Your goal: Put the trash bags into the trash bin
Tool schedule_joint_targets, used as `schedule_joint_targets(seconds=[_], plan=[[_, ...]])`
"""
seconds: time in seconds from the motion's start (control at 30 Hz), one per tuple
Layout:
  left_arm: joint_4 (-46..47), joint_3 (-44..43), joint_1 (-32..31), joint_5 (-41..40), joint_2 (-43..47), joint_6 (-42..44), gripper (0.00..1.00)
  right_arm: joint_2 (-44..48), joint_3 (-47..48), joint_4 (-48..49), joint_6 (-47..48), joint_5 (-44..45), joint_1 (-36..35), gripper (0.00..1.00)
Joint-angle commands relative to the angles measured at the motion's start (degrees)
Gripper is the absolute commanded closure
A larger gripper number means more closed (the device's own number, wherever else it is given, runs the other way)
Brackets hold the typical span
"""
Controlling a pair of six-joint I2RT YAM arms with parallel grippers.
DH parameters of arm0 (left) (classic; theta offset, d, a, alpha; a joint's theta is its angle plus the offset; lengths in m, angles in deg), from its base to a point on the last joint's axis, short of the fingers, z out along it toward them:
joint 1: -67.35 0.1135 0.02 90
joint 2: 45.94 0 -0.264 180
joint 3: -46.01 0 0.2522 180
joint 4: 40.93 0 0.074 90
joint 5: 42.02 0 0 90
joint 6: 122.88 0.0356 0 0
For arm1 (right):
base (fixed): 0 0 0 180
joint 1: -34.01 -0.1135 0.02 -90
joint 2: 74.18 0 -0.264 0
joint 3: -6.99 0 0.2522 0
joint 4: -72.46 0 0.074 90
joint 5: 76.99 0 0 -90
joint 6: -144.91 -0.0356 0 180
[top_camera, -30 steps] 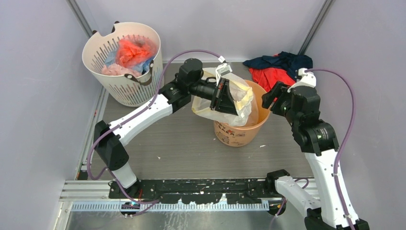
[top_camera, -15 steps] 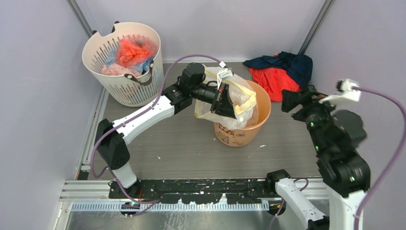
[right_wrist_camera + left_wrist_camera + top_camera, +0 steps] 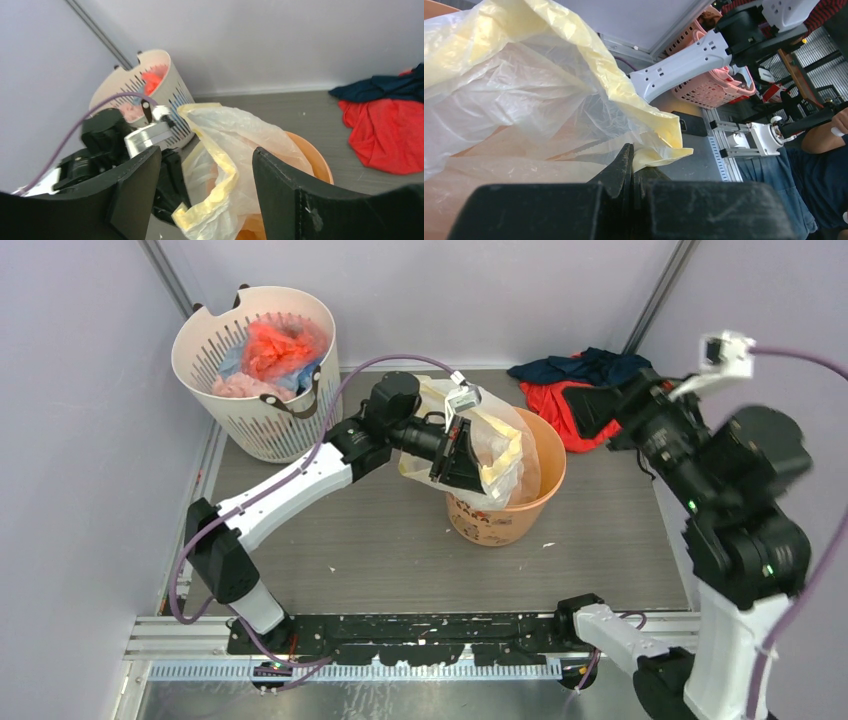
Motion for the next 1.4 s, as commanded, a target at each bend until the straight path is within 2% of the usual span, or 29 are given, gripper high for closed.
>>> schedule_joint_targets(seconds=[0.0, 0.13, 0.3, 0.6, 0.73, 0.9, 1.1, 1.37], plan=[[-5.97, -1.65, -0.34, -0.08, 5.29, 5.18, 1.0, -6.68, 0.82, -3.38, 1.46, -2.88, 0.1, 0.28], [-10.58, -1.63, -0.35, -0.56, 6.52, 8.66, 1.0, -12.18, 0.99, -2.92, 3.57, -5.71, 0.11, 0.29], [-17.77, -4.88, -0.35, -1.44, 4.54, 13.59, 1.0, -14.33, -3.22, 1.65, 5.42, -9.01, 0.12, 0.3], [-19.12, -7.37, -0.52, -2.18, 1.58, 14.59, 1.0, -16.54, -5.13, 4.43, 7.01, -15.67, 0.16, 0.3], [-20.83, -9.52, -0.52, -2.41, -0.04, 15.71, 1.0, -17.15, -5.77, 3.69, 8.69, -18.15, -0.7, 0.35], [-24.54, -15.18, -0.61, -2.07, -3.46, 17.44, 1.0, -16.94, -6.28, 1.85, 11.92, -14.7, -3.17, 0.35], [-28.81, -20.74, -1.34, -2.1, -7.57, 19.57, 1.0, -18.35, -5.94, -1.12, 15.2, -5.37, -7.84, 0.35], [-30.14, -22.7, -2.35, -2.58, -9.44, 20.36, 1.0, -20.05, -5.99, -2.48, 16.78, -0.85, -8.89, 0.36]])
